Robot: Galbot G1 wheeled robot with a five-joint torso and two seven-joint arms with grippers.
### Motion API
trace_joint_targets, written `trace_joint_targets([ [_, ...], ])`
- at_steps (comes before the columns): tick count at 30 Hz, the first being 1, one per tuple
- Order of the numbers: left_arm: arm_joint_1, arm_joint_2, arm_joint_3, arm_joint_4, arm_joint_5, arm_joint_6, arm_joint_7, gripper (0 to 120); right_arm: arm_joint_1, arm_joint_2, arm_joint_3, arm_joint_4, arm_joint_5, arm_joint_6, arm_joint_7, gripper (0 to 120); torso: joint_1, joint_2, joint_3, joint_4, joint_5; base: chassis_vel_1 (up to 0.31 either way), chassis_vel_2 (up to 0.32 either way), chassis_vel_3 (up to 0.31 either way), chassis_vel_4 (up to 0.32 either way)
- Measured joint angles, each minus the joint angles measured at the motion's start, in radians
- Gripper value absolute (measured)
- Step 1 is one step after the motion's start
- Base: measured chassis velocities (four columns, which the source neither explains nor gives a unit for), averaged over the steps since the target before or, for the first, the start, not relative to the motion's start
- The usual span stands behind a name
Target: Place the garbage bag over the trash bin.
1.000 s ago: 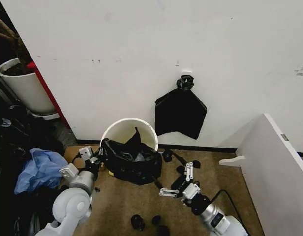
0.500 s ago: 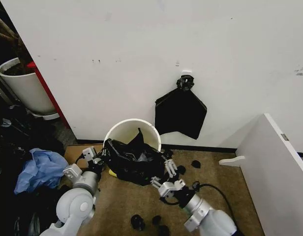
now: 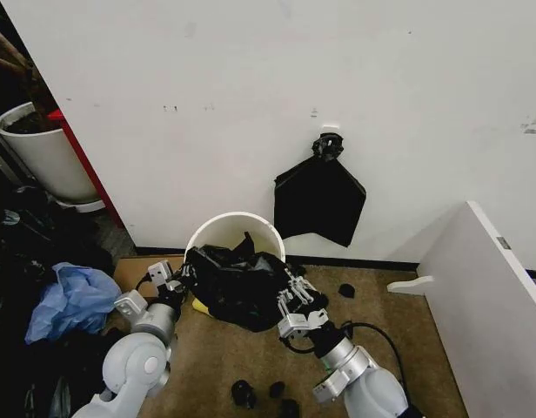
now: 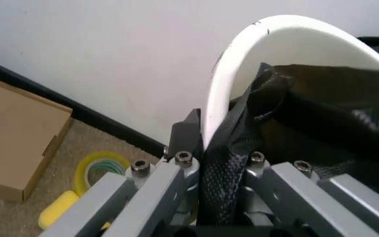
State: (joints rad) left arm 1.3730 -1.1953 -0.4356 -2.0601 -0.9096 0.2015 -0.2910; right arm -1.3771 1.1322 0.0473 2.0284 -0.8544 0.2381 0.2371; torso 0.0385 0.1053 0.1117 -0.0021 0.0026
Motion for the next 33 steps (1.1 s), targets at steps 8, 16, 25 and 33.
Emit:
trace_joint_targets([
  [8,0.029,0.023,0.008,-0.006,0.041,0.000,0.019,4,0.042,-0.003,0.012,0.007,0.249,0.045,-0.110,0,0.000,0.000,0.000,0.0000,-0.0001,0.000,0.000,0.000,0.000],
  [16,0.073,0.087,-0.007,-0.048,0.092,0.004,0.102,4,0.097,-0.046,0.066,-0.023,0.691,-0.024,-0.238,0,0.000,0.000,0.000,0.0001,0.0001,0.000,0.000,0.000,0.000],
  [25,0.095,0.127,-0.026,-0.096,0.098,0.061,0.231,4,0.114,-0.060,0.117,-0.096,0.970,-0.019,-0.286,0,0.000,0.000,0.000,0.0000,0.0001,0.000,0.000,0.000,0.000],
  [33,0.104,0.151,-0.032,-0.095,0.106,0.090,0.276,4,0.119,-0.053,0.204,-0.143,0.999,0.033,-0.317,0,0.000,0.000,0.000,0.0002,0.0000,0.000,0.000,0.000,0.000],
])
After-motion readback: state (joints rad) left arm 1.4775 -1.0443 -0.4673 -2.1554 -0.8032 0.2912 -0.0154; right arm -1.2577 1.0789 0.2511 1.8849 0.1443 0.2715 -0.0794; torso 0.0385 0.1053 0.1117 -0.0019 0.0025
